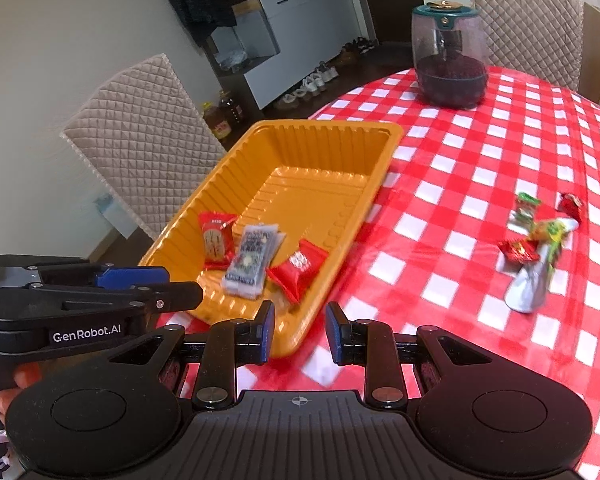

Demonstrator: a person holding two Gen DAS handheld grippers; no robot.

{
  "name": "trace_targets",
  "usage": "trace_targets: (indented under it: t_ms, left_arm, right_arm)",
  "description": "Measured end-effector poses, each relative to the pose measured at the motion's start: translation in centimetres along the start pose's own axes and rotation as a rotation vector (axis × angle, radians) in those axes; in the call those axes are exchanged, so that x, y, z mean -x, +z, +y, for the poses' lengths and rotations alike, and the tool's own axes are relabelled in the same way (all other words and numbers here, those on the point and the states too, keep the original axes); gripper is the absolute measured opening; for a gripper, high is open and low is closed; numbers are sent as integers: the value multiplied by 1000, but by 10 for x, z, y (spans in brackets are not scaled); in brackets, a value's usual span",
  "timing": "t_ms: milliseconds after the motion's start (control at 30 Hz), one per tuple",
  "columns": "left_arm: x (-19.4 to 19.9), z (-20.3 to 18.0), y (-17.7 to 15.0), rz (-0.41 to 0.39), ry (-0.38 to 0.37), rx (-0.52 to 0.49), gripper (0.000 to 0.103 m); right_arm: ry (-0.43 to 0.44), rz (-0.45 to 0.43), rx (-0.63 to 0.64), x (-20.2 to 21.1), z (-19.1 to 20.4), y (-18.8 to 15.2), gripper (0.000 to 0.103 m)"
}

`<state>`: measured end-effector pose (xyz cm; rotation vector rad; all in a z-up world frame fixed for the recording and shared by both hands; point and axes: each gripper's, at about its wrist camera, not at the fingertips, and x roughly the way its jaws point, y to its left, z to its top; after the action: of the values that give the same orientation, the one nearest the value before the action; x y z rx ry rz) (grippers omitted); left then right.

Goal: Organize snacks
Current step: 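Lift both grippers away from the tray toward the loose candies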

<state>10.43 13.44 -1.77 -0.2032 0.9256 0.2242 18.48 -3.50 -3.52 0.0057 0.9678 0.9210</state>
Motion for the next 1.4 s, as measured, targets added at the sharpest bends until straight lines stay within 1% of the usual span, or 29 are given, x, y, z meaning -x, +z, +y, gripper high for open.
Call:
trace_targets:
  t_ms: [333, 500, 700, 900, 1033, 1400]
  left_arm:
    - [15, -41, -23, -13, -20, -17, 33]
    - [16, -69, -28, -22, -51, -52, 33]
    - [8, -103, -29, -19, -93, -105, 33]
    - [-7, -135, -21, -13, -123, -165, 33]
    - [-18, -150, -13, -9, -138, -185, 33]
    - [-59, -181, 27, -24, -145, -213, 33]
  right_arm:
    - [-6, 0, -18, 31, -24, -28, 28]
    - [-29, -10, -50, 50, -44, -40, 28]
    - [-72, -29, -107, 73, -73, -52, 28]
    - [-124, -49, -181, 91, -104, -62, 28]
    - [-160, -64, -232, 101, -125, -65, 28]
    - [-256, -102, -349, 109, -178, -62, 28]
